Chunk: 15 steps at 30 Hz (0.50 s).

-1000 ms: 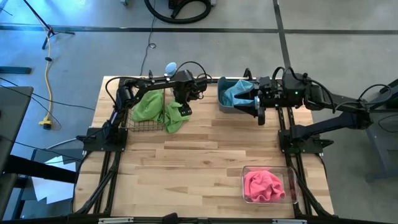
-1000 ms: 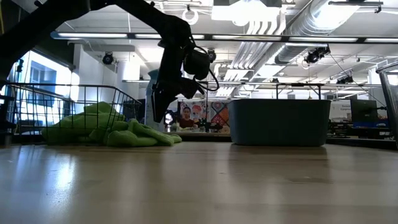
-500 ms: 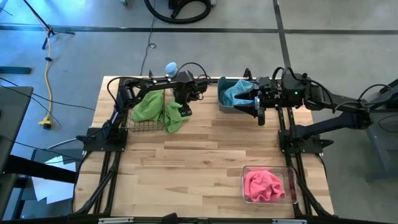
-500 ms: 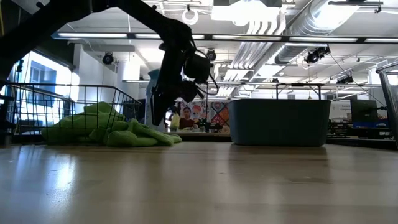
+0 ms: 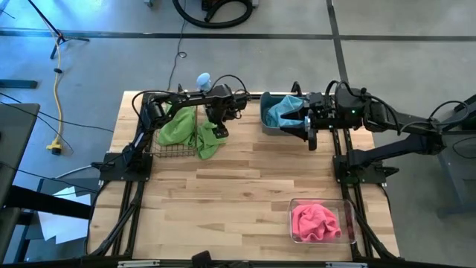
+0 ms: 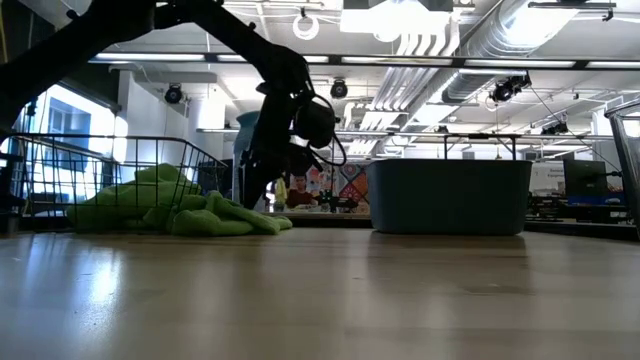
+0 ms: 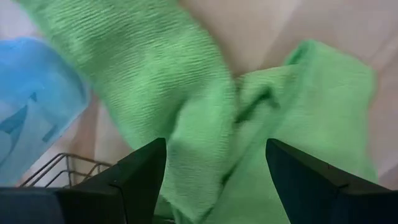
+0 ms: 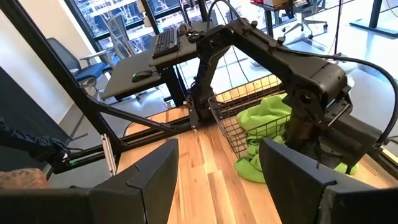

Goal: Sort microfiber towel by color & place in baskets
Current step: Put the green towel into the wire basket

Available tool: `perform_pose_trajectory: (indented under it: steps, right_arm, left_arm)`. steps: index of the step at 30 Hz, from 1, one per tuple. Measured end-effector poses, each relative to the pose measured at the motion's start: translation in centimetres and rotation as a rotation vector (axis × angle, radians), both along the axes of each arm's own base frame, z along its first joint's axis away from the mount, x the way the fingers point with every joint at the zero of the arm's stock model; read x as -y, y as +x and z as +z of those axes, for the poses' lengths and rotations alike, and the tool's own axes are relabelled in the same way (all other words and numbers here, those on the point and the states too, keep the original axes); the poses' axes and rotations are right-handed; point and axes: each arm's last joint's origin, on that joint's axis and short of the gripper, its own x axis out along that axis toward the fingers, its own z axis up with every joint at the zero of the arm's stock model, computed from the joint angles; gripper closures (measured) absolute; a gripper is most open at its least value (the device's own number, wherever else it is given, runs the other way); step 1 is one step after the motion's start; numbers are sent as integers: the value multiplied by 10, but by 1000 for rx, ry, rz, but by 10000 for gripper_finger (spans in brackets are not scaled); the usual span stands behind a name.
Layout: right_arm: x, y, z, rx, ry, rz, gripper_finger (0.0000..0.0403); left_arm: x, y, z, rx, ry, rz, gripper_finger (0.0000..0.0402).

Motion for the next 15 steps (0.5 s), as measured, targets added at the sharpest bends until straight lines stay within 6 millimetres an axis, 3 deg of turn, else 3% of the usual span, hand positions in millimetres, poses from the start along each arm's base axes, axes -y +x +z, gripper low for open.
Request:
perform_pose_trajectory:
  steps: [15]
  right_arm:
    - [0, 0, 0, -1, -3, 1, 183]
  left_arm:
    - [-1, -3, 0, -9, -32, 8, 138]
